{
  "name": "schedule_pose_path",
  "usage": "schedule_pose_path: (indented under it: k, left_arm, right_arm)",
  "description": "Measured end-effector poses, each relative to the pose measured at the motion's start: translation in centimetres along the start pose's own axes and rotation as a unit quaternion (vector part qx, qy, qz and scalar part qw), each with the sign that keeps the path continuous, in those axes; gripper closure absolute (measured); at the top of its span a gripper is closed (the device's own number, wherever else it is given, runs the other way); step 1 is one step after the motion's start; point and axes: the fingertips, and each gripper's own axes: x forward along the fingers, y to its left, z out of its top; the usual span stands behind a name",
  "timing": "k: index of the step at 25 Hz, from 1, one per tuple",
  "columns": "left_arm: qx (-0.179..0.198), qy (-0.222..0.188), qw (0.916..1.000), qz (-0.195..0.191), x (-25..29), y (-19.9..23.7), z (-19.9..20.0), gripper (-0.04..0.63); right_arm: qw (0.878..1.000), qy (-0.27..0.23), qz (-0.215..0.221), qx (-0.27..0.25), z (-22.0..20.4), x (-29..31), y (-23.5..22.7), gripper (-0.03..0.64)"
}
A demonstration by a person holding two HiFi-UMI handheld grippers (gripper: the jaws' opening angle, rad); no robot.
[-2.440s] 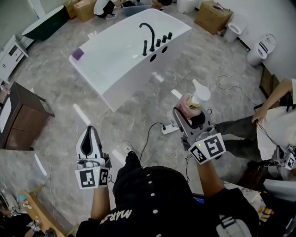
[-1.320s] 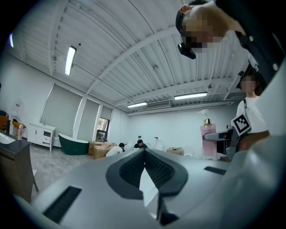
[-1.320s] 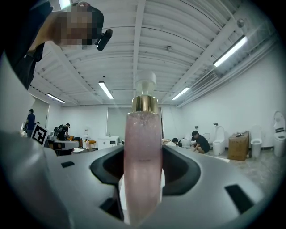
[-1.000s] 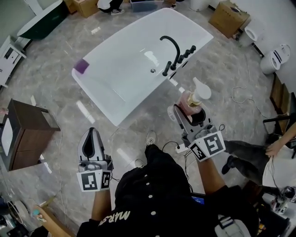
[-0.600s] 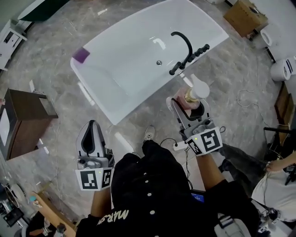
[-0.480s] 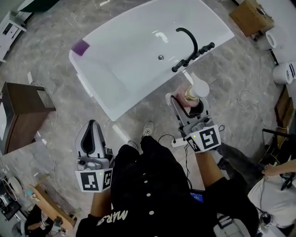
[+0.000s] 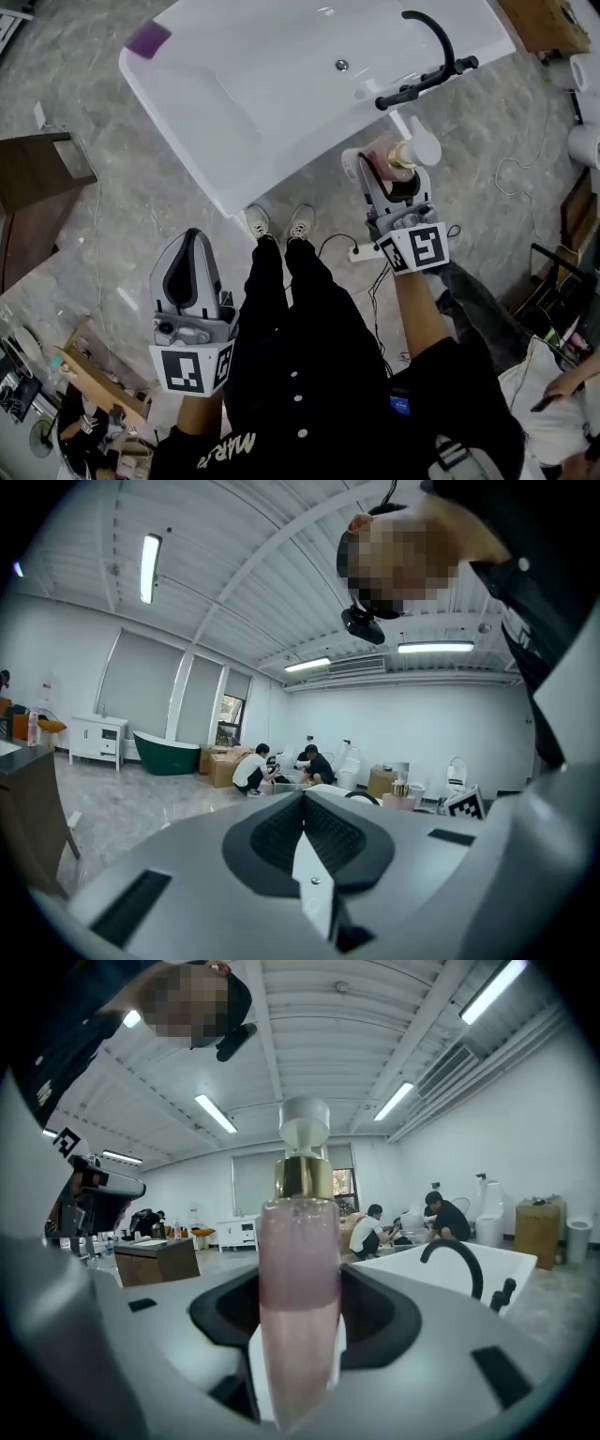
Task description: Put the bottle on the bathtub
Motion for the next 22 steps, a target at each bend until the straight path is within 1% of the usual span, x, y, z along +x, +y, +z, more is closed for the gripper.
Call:
schedule_pose_path:
  k: [4,7,11,14,18,22]
  left_arm:
    - [-0.014,0.021,0.9997,0.000,0.8,1.4,-2.9,0.586]
    - [-0.022,0.038,0.9990,-0.004,1.3,2.1,-5.4,0.586]
    - [-0.031,0.048,0.9983,-0.011,2.4,2.5,-8.7,0.586]
    - [-0.042,0.056,0.9975,-0.008,3.1,2.7,-11.1,0.586]
    - [-0.053,0.064,0.9965,-0.008,3.7,3.0,-13.4,0.586]
    - [-0.060,0.075,0.9953,-0.014,4.5,3.0,-15.5,0.586]
  right_arm:
    - [1.000,0.025,-0.005,0.000,-4.6,2.7,-0.2,0.393]
    - [0.999,0.035,-0.009,0.000,-7.5,4.3,-0.5,0.393]
    - [0.999,0.044,-0.016,-0.005,-11.5,6.0,-1.0,0.393]
    - [0.998,0.053,-0.019,-0.007,-14.2,7.1,-1.2,0.394]
    - [0.998,0.055,-0.021,-0.011,-16.5,8.4,-1.5,0.393]
    - [0.998,0.053,-0.024,-0.012,-17.8,9.3,-1.8,0.393]
